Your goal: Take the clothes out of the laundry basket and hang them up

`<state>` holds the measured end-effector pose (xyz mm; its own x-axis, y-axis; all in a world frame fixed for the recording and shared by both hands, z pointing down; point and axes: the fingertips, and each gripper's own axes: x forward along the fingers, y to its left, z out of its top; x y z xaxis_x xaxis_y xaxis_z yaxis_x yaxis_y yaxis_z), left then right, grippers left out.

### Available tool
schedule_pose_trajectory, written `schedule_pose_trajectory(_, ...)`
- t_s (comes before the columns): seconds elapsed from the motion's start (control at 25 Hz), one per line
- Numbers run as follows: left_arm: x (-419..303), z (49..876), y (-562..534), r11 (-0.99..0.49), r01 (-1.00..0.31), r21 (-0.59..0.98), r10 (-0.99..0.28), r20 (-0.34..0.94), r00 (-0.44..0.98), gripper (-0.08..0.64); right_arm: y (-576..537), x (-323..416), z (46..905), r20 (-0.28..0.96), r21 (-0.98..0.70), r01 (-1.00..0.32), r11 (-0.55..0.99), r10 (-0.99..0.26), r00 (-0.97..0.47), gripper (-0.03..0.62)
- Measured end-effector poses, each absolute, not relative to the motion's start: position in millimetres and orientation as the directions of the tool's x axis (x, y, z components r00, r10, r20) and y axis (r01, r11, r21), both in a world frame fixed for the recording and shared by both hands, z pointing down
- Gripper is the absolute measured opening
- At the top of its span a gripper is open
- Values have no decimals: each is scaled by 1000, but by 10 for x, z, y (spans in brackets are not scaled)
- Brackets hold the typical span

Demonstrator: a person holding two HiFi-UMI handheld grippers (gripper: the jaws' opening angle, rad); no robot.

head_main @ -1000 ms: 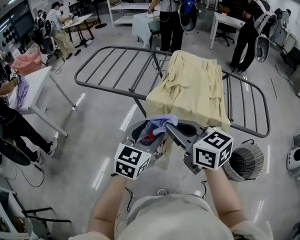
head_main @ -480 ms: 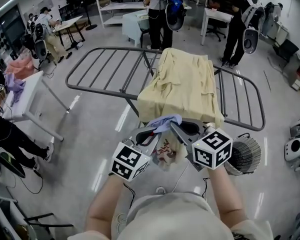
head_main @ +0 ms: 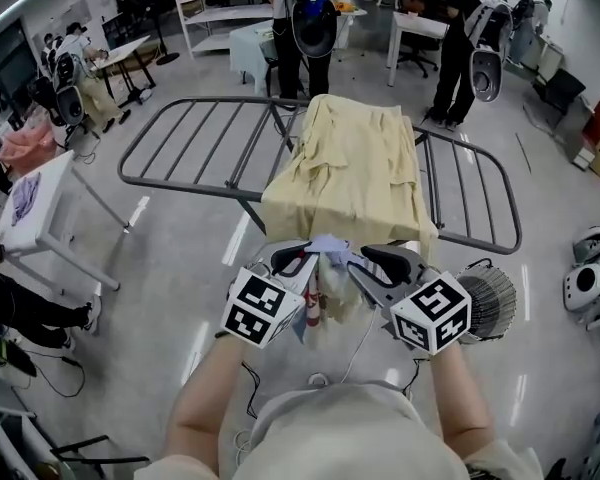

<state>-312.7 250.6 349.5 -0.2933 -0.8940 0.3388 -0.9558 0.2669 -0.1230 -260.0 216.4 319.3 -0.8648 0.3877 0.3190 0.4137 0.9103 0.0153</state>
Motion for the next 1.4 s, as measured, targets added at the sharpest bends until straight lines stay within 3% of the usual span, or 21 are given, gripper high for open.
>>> schedule_pose_trajectory(0.2,-3048,3547,2505,214,-967,-135,-890,380,-251,32,2408,-2732,3158,352,162,504,848,428,-833,204)
schedule_pose_trajectory(0.4,-3106,3458,2627,234,-962,-140,-891,364,-270,32,2692,-2942,3414,441,266,595,759,453,-775,212)
schedule_pose_trajectory(0.56,-3195,3435,2796,252,-952,-176,-875,380,-302,32,2871,-3122,3430,458,366,618,696,443,-770,173)
schedule_pose_trajectory(0.6,-3216,3442,2849,256,-950,-178,-870,385,-306,32,2904,-3165,3412,458,396,616,681,435,-775,134)
schedule_pose_trajectory(0.64,-3232,3453,2903,260,-950,-173,-868,389,-309,32,2935,-3205,3397,458,418,615,668,430,-778,50)
schedule_pose_trajectory(0.68,-3246,3468,2958,267,-950,-165,-867,389,-311,32,2971,-3238,3385,460,422,622,660,435,-774,37)
schedule_pose_trajectory(0.84,-3294,3526,3155,315,-943,-110,-880,339,-333,44,3126,-3343,3280,452,323,662,676,505,-735,23)
schedule_pose_trajectory(1.0,-3313,3710,3386,349,-937,-25,-881,331,-337,202,3162,-3434,3109,429,349,665,660,518,-740,21)
schedule_pose_trajectory(1.4,-3705,4616,3894,506,-861,63,-781,456,-426,240,3260,-3505,2272,316,425,683,595,609,-727,21)
